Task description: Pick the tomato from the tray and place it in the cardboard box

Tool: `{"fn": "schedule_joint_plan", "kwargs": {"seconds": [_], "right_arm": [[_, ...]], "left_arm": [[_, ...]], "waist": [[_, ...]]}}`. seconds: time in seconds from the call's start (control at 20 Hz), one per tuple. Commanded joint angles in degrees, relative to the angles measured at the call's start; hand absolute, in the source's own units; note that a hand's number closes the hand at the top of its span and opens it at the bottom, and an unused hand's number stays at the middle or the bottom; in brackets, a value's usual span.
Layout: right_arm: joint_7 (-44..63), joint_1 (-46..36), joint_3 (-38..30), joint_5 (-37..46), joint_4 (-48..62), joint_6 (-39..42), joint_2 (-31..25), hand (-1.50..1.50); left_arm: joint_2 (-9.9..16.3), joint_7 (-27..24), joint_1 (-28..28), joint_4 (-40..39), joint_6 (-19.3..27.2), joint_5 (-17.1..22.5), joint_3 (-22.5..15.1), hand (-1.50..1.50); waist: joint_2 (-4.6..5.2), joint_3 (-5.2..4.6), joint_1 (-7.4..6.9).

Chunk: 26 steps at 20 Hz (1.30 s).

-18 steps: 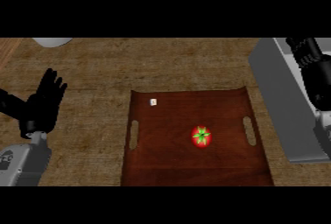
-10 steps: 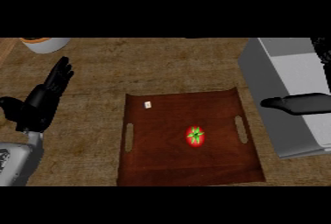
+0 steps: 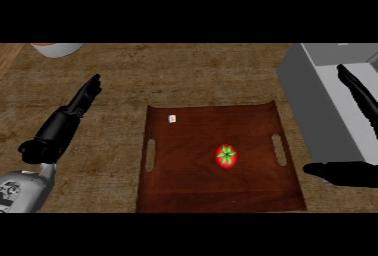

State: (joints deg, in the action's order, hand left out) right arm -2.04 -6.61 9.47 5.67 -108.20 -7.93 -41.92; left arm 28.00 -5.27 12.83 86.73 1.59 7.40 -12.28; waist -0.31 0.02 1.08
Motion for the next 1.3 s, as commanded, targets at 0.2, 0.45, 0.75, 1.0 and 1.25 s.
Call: {"fn": "schedule_joint_plan", "kwargs": {"seconds": [0.2,0.45,0.75,1.0,1.25], "right_arm": [[13.68,-1.71,7.68,11.45,-8.03,10.11,-8.69,-1.5],[28.18,-9.09,16.57,14.28,-12.56,21.0,-9.1,-1.5],[48.54,-19.49,24.32,14.4,-16.8,32.71,-1.85,-1.5],[60.94,-23.08,31.64,15.7,-13.67,38.07,10.17,-1.5],[62.08,-27.04,29.59,15.87,-3.02,39.48,16.87,-1.5]], "left_arm": [[-0.68,0.5,1.18,0.24,-1.02,-1.85,-0.45,0.0],[0.05,0.85,2.9,-0.2,-3.1,-0.66,0.96,0.0],[-1.55,0.08,1.82,-0.81,-2.94,-2.15,0.55,0.0],[-1.39,0.19,2.95,-1.51,-4.5,-2.03,2.47,0.0],[-2.61,2.49,0.38,2.89,-3.5,-3.86,1.22,0.0]], "waist": [[0.14,-0.18,-1.01],[0.37,-0.26,-2.26],[0.3,-0.24,-2.01],[0.24,-0.12,-1.45],[0.26,-0.07,-1.94]]}}
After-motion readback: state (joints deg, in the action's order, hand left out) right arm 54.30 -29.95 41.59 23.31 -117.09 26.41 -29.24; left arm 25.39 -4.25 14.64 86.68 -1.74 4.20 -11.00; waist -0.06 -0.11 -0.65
